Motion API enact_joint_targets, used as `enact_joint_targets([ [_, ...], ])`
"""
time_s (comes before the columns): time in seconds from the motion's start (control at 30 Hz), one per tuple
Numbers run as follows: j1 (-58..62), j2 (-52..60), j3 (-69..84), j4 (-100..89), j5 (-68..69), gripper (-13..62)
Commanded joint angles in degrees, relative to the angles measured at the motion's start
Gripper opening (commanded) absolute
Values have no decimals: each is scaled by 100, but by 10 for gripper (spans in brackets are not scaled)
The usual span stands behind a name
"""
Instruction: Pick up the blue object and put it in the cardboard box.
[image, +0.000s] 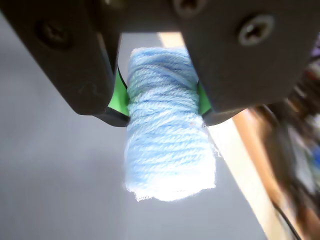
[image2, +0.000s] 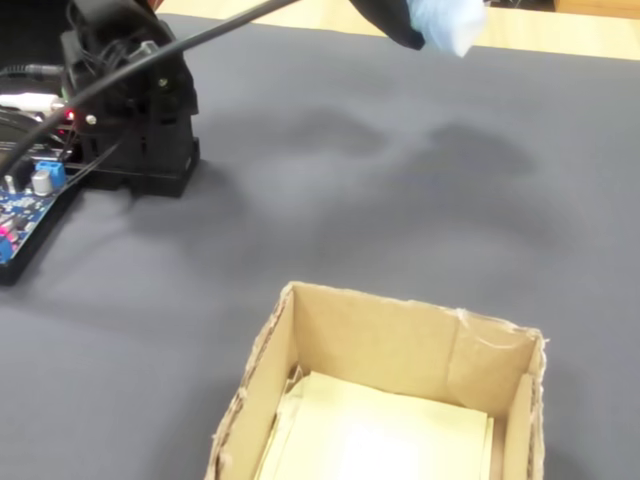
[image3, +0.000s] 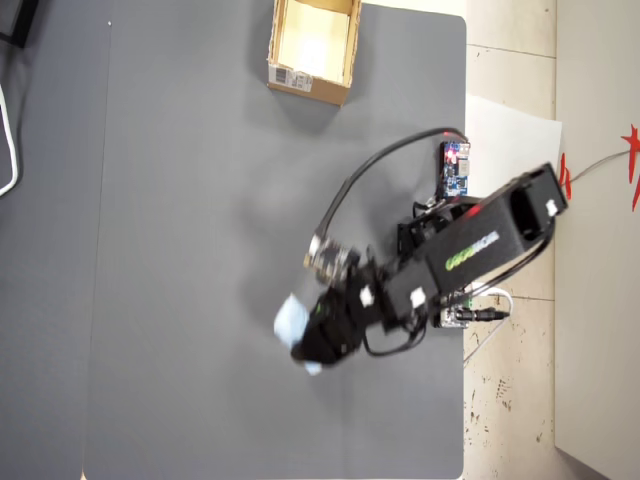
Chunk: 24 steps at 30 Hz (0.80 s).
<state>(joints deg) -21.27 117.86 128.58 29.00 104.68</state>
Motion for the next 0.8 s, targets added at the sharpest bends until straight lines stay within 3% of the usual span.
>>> enact_joint_targets([
  [0.0,519,369,-149,-861,-352,133],
  [0.47,3313,870,686,-3384,-1960,133],
  [0.53,4131,914,817,-3841,-2487,133],
  [0.77,5906,923,1028,-4017,-3076,133],
])
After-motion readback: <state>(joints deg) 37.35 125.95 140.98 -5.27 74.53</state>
